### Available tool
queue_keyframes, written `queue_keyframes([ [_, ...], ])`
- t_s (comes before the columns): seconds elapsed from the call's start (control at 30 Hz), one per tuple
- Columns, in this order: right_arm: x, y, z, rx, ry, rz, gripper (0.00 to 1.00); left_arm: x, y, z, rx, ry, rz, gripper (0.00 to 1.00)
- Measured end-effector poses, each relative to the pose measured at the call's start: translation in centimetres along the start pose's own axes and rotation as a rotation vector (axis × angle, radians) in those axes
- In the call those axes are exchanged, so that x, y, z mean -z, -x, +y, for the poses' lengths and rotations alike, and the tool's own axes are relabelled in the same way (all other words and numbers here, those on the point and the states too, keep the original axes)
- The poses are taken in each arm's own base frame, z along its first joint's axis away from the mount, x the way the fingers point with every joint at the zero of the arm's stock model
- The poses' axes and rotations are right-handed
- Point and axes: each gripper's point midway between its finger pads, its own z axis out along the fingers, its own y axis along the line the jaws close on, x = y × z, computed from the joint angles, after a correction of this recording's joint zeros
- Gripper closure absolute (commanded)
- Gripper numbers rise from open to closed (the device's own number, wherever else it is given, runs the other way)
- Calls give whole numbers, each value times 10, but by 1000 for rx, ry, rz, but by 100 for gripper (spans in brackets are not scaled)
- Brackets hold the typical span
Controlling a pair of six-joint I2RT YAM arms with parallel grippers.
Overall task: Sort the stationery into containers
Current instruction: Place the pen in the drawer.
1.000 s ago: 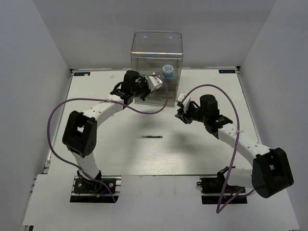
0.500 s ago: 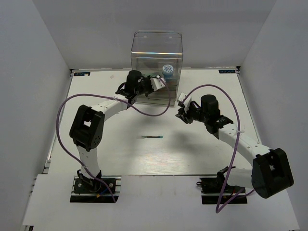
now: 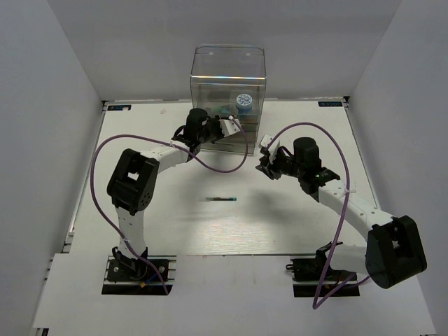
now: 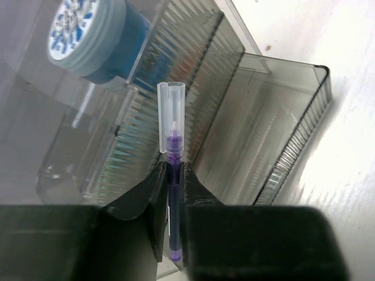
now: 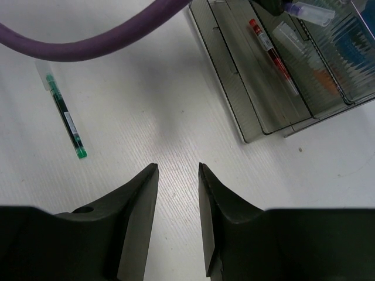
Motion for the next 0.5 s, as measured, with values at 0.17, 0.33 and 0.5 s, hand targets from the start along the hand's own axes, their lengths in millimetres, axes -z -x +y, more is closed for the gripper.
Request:
queue_keyframes([
  [0.17, 1, 0, -1, -3, -2, -1, 59, 0, 0, 6, -4, 32, 1, 58],
  [0.33, 1, -1, -1, -5, 0, -1, 57, 1, -6, 2, 6, 35, 13, 44],
  [0.5, 1, -3, 0, -8, 3, 1, 56, 7, -14, -7, 39, 28, 38, 35],
])
